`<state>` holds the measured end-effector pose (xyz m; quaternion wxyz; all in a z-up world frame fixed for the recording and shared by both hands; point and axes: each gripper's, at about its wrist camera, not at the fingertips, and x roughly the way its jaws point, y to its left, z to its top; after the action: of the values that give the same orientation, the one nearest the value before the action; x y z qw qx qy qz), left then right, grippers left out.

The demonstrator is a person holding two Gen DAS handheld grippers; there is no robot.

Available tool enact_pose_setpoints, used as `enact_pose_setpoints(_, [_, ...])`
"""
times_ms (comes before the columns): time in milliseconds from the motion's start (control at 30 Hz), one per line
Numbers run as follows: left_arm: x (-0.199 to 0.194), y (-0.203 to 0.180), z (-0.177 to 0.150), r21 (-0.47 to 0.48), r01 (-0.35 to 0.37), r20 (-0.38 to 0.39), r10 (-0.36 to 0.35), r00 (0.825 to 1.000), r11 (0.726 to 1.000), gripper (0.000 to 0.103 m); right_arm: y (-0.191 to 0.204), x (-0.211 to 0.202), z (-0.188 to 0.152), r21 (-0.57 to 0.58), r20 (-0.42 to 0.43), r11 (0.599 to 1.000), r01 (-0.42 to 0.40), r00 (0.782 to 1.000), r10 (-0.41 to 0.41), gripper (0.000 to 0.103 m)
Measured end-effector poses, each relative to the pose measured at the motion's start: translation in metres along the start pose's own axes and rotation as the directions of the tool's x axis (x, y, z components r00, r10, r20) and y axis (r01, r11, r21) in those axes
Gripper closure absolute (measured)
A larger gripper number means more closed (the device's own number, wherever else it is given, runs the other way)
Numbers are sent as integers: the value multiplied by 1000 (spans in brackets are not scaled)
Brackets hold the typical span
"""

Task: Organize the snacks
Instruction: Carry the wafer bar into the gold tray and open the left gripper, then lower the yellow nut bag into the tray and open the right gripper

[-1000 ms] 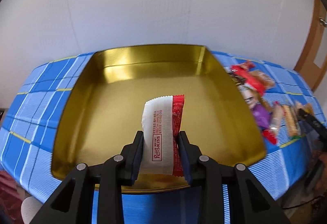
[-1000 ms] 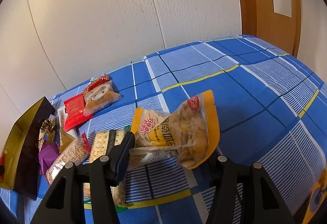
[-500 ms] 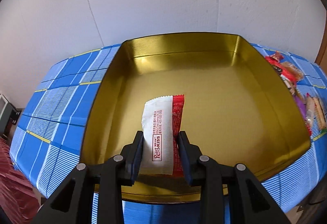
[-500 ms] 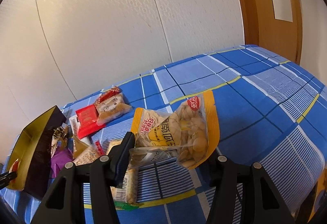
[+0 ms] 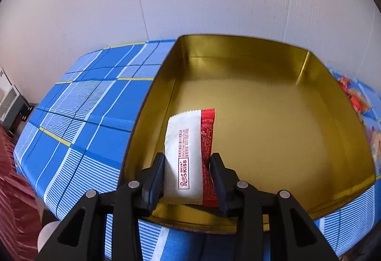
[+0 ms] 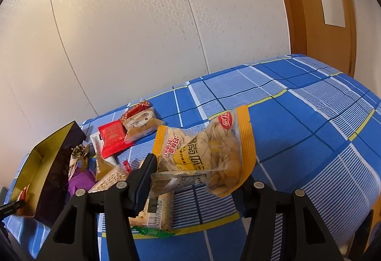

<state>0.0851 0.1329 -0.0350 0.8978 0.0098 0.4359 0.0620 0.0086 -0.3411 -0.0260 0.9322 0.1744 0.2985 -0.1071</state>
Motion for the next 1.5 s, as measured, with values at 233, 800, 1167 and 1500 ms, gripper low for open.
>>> enact_pose_setpoints(233, [-8, 8, -2, -30, 0, 28, 1, 1000, 1000, 63, 23, -13, -8, -20, -18, 997, -70, 997, 70, 45])
enact_pose_setpoints(800, [-20, 9, 1, -71, 90, 62, -85, 994, 993, 59, 139, -28, -25, -167, -121, 928, -335, 941, 318, 45])
enact_pose_setpoints(1167, [-54, -18, -24, -21, 157, 95, -155, 983, 987, 59, 196, -22, -40, -259, -222, 866, -427, 899, 377, 45])
enact_pose_setpoints(1500, [-69, -34, -31, -6, 183, 120, -181, 976, 983, 59, 232, -2, -49, -324, -343, 796, -511, 848, 405, 44])
